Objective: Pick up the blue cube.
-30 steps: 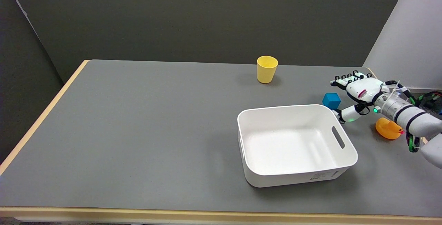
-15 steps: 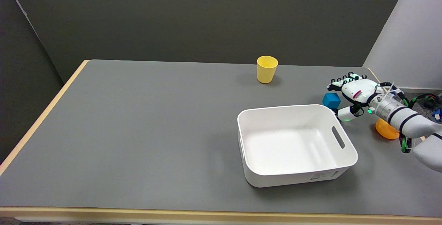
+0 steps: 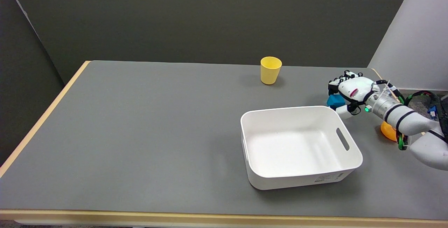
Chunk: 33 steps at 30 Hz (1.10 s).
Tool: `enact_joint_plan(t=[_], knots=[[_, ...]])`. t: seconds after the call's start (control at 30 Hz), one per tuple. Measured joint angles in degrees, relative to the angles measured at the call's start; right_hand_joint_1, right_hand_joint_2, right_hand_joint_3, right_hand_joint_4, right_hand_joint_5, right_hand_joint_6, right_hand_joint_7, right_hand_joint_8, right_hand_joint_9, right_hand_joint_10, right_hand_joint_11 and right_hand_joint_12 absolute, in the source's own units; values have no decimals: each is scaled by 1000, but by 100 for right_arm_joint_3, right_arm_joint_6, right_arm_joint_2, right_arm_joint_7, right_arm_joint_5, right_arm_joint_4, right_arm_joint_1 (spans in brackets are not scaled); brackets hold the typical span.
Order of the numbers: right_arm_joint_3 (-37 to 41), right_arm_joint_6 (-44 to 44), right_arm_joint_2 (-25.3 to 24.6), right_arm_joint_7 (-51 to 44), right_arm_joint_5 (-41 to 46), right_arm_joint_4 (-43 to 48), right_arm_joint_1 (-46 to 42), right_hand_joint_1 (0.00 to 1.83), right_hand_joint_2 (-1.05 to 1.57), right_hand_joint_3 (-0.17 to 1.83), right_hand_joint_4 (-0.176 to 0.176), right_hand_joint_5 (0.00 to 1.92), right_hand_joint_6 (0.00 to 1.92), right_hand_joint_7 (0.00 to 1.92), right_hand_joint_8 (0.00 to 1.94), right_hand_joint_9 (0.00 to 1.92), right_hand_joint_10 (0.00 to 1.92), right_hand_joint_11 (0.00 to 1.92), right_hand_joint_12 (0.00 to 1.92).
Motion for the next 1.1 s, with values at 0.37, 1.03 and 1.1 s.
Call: enact_joint_plan(t=[0.37,1.03,1.1], knots=[[-134,54,0,-1,-7,-62,120,799,817,852,-54,399,1212,374,1250,350,1010,14,1131],[-40,95,7,0,24,-10,44,639,683,951,-80,198,479,276,920,282,969,0,1050],[-9,83,7,0,25,0,35,613,669,961,-89,171,452,285,817,262,950,-1,1030]])
